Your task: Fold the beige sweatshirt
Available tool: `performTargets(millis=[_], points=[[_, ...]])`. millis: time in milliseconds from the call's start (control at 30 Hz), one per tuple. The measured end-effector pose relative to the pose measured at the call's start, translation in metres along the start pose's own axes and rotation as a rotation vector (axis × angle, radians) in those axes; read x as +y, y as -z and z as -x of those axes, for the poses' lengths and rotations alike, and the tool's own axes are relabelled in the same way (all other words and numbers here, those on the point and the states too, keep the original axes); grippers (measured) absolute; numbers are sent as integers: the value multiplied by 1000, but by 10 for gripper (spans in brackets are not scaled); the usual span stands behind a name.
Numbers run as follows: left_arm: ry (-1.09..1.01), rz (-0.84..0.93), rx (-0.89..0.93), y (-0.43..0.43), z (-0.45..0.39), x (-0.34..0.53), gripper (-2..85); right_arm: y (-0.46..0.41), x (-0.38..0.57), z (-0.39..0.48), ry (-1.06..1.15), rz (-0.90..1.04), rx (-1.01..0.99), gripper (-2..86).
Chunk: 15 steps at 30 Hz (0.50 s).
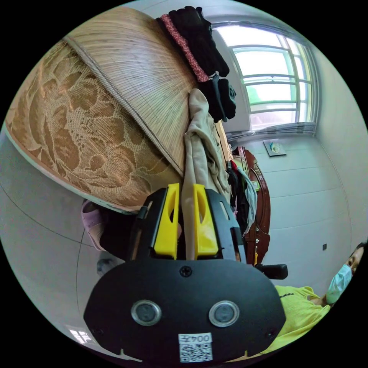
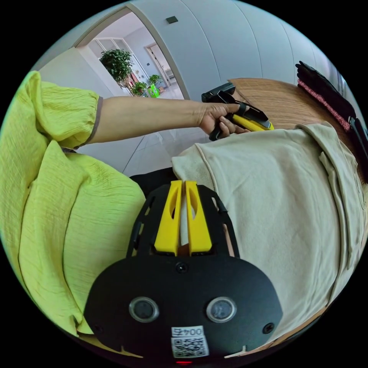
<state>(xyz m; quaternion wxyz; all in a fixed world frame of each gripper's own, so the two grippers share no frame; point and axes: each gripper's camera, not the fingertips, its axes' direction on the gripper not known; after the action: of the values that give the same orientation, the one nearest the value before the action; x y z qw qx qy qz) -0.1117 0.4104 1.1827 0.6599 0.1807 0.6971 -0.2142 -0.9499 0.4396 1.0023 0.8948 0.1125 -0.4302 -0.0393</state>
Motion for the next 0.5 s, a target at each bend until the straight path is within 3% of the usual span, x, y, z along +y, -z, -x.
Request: performTargets(millis=[300, 500], points=[[-22, 74, -22, -20, -1, -8, 94, 25, 17, -18, -13, -20, -46, 7], [-76, 0, -147, -4, -17, -6, 21, 55, 25, -33, -30, -73, -98, 4]])
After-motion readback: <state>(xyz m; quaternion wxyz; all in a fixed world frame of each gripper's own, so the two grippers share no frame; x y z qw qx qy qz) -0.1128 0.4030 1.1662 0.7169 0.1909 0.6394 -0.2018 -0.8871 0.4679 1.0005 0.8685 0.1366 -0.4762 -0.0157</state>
